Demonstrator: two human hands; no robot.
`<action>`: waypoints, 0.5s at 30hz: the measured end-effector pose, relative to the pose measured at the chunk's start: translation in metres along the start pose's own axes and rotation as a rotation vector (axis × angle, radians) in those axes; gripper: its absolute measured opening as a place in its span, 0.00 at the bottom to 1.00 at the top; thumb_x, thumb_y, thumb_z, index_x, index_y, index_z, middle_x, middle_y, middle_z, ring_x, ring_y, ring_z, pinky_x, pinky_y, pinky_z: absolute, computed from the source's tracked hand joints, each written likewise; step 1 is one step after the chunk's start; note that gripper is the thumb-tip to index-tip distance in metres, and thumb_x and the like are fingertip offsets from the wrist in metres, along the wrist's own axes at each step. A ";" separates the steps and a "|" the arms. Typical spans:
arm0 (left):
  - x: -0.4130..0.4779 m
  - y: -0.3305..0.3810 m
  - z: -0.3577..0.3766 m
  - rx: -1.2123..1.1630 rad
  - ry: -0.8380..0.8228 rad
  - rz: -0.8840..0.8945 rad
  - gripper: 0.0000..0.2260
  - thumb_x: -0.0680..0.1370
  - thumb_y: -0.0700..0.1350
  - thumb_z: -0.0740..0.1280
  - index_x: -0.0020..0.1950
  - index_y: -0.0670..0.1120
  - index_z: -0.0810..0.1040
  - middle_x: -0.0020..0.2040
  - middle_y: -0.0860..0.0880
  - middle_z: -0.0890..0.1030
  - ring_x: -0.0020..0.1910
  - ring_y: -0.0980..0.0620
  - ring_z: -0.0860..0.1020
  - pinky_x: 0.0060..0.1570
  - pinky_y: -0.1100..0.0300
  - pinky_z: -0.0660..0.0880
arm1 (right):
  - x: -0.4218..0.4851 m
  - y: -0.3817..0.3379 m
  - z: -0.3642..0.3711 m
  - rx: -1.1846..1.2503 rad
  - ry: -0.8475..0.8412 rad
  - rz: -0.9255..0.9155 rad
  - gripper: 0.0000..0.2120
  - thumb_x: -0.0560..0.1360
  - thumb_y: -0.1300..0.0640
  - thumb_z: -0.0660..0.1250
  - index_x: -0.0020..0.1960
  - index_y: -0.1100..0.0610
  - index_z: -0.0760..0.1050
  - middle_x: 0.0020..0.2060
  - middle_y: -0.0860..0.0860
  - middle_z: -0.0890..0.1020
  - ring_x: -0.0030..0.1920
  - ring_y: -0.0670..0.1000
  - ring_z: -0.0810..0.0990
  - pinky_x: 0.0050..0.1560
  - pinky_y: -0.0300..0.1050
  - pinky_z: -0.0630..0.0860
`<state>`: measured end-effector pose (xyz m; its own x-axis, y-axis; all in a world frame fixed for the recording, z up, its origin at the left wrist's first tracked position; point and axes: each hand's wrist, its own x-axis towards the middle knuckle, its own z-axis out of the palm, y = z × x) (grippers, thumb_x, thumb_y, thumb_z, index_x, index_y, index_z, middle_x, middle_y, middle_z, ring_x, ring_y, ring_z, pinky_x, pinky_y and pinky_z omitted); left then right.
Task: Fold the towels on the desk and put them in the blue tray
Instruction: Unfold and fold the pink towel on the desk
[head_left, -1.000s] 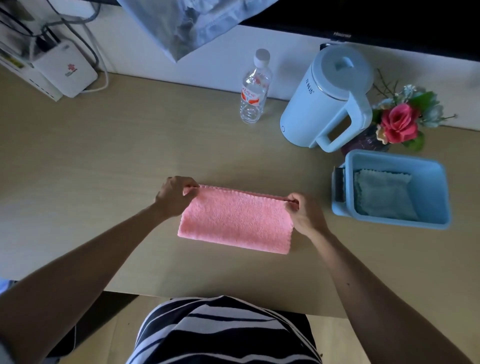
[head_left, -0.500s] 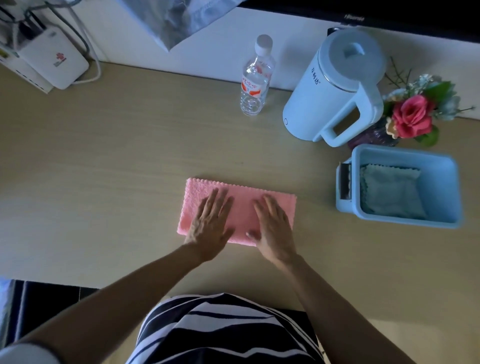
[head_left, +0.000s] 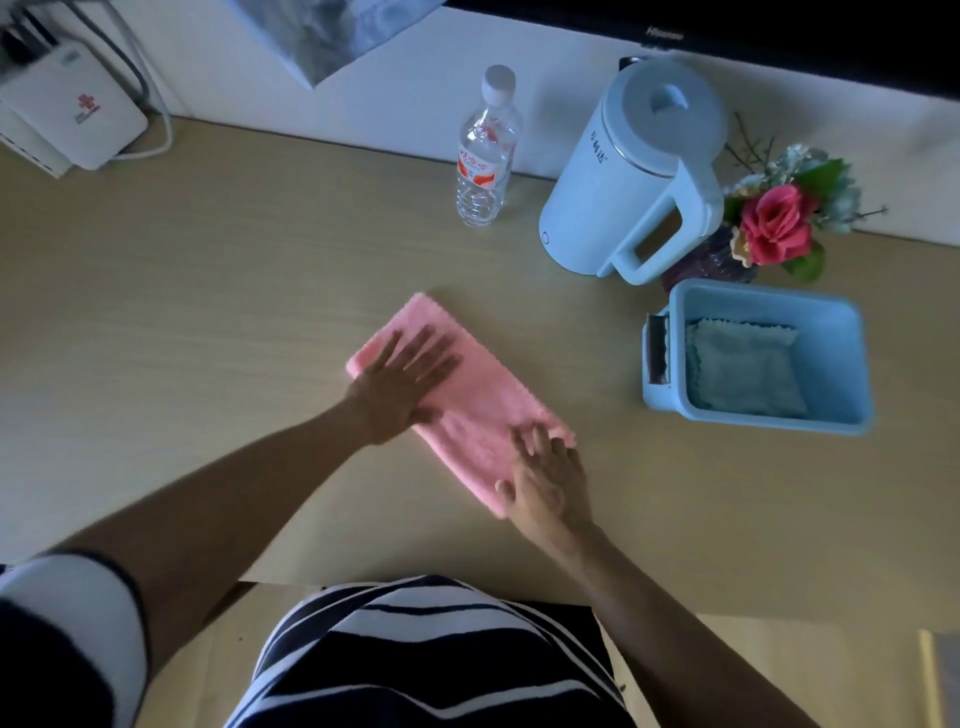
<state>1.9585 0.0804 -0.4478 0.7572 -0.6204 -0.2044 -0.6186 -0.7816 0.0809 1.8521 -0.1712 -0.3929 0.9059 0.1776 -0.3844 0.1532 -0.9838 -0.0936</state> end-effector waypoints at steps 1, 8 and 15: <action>0.010 -0.003 -0.008 0.049 0.013 0.005 0.39 0.77 0.64 0.57 0.82 0.48 0.52 0.83 0.43 0.54 0.81 0.38 0.51 0.78 0.36 0.50 | -0.004 -0.006 -0.003 0.011 -0.025 -0.023 0.35 0.77 0.44 0.66 0.78 0.58 0.59 0.73 0.61 0.68 0.65 0.58 0.77 0.65 0.54 0.74; 0.005 0.029 -0.024 0.199 0.114 0.210 0.23 0.77 0.42 0.68 0.73 0.44 0.73 0.77 0.38 0.68 0.77 0.38 0.65 0.76 0.41 0.61 | -0.012 -0.020 0.000 0.130 -0.053 -0.278 0.25 0.76 0.58 0.69 0.72 0.54 0.70 0.65 0.53 0.75 0.62 0.51 0.76 0.64 0.49 0.75; -0.057 0.043 -0.008 0.057 0.029 0.377 0.21 0.76 0.46 0.72 0.68 0.45 0.75 0.71 0.41 0.76 0.73 0.41 0.72 0.73 0.47 0.69 | -0.008 -0.012 0.014 0.026 -0.028 -0.302 0.28 0.63 0.56 0.80 0.61 0.52 0.74 0.59 0.52 0.76 0.58 0.55 0.76 0.58 0.54 0.78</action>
<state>1.8908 0.0814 -0.4245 0.4794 -0.8659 -0.1428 -0.8648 -0.4938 0.0910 1.8375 -0.1601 -0.4019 0.8095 0.4629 -0.3611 0.4033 -0.8854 -0.2309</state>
